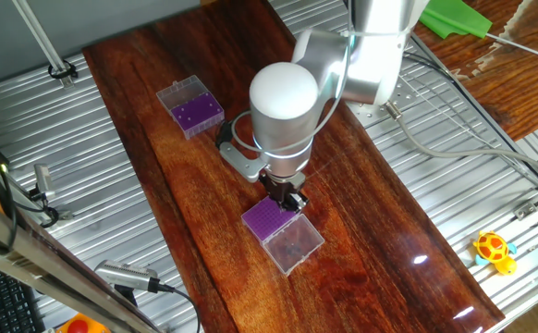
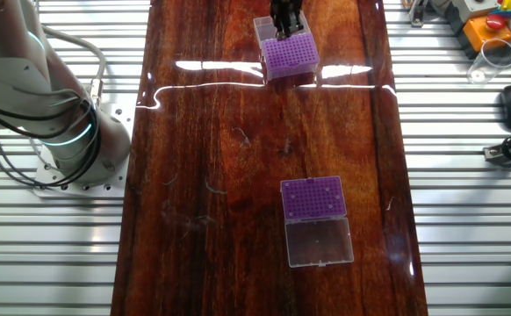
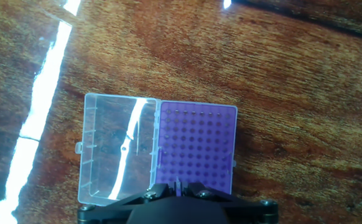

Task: Transfer all small pipette tips from one holder to another

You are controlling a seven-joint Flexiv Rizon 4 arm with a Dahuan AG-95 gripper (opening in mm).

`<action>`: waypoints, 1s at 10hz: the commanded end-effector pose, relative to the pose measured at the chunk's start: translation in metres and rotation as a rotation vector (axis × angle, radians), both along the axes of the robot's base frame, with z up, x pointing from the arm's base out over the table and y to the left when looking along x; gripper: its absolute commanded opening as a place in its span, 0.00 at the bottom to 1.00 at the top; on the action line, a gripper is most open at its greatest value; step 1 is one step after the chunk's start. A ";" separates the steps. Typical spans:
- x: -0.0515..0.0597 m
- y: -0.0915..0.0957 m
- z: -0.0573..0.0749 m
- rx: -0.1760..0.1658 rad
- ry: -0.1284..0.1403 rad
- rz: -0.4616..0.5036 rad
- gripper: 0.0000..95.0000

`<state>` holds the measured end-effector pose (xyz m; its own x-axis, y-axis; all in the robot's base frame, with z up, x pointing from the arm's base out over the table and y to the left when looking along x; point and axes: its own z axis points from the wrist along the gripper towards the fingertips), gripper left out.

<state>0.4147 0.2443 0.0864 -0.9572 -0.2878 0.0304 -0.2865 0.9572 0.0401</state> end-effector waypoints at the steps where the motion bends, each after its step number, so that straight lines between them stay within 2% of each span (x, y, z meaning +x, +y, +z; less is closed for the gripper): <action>1: 0.001 0.001 -0.001 -0.004 -0.001 -0.003 0.00; 10: 0.001 0.001 -0.004 -0.005 -0.007 -0.003 0.00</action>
